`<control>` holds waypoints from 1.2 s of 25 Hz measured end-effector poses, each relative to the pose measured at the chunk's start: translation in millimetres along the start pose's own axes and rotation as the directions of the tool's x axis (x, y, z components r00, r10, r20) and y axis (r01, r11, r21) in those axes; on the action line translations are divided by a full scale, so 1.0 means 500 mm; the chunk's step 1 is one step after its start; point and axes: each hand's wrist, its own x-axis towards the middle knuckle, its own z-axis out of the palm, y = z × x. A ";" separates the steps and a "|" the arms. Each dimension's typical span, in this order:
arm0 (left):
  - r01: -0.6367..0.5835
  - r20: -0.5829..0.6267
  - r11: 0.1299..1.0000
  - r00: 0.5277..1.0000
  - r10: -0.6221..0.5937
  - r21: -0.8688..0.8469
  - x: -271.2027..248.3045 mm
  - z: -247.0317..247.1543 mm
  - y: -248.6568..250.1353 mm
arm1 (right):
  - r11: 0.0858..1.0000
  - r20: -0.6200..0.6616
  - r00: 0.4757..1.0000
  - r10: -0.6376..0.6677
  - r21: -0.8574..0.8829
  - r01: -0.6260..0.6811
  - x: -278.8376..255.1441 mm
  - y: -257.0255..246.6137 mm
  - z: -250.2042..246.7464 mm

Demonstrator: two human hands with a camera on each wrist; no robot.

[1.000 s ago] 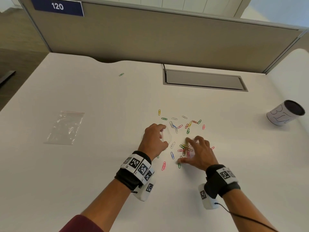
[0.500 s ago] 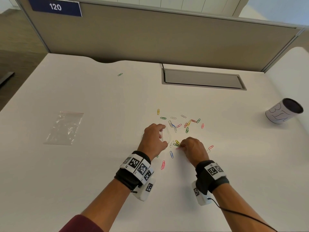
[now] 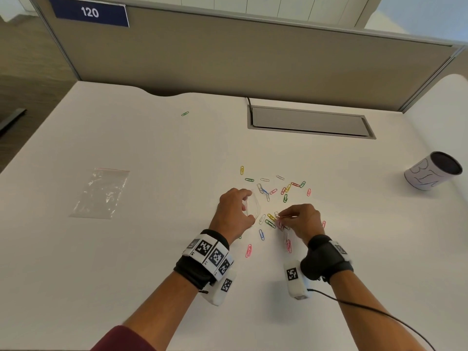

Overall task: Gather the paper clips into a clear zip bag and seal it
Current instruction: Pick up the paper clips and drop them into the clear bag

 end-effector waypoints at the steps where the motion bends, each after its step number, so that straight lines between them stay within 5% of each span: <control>1: -0.001 0.000 1.000 1.000 0.001 -0.002 0.000 -0.001 -0.001 | 0.995 -0.008 1.000 0.027 0.100 -0.026 -0.004 -0.003 -0.006; 4: -0.002 0.008 1.000 1.000 0.002 -0.008 -0.001 -0.002 0.000 | 0.846 0.071 0.996 0.044 0.527 -0.075 -0.022 -0.037 -0.023; 7: 0.004 0.007 1.000 1.000 -0.004 -0.007 0.000 -0.001 0.005 | 0.714 0.207 0.978 -0.020 0.688 -0.131 -0.036 -0.094 -0.029; 9: 0.009 0.002 1.000 1.000 -0.009 -0.012 0.000 -0.001 0.008 | 0.775 0.244 0.966 -0.083 0.625 -0.091 -0.040 -0.128 -0.018; 12: 0.013 0.003 1.000 1.000 -0.013 -0.017 -0.001 -0.004 0.011 | 0.949 0.164 0.980 -0.113 0.310 0.058 -0.039 -0.158 0.012; 17: 0.018 0.012 1.000 1.000 -0.018 0.006 -0.001 -0.009 0.009 | 0.987 0.090 0.983 -0.162 0.009 0.161 -0.038 -0.185 0.037; 20: 0.016 0.019 1.000 1.000 -0.016 0.009 0.000 -0.011 0.008 | 0.994 0.148 0.983 -0.107 0.034 0.103 -0.033 -0.188 0.038; 24: 0.029 0.023 1.000 0.999 -0.029 0.005 0.004 -0.006 0.011 | 0.960 0.260 0.965 -0.040 0.276 -0.035 -0.041 -0.194 0.025; 27: 0.016 0.015 1.000 1.000 -0.016 -0.005 0.006 -0.008 0.007 | 0.929 0.143 0.981 -0.132 0.363 0.072 -0.047 -0.174 -0.002; 30: 0.006 0.004 1.000 1.000 -0.006 -0.008 0.011 -0.015 -0.001 | 0.960 0.049 0.979 -0.200 0.211 0.185 -0.052 -0.093 -0.049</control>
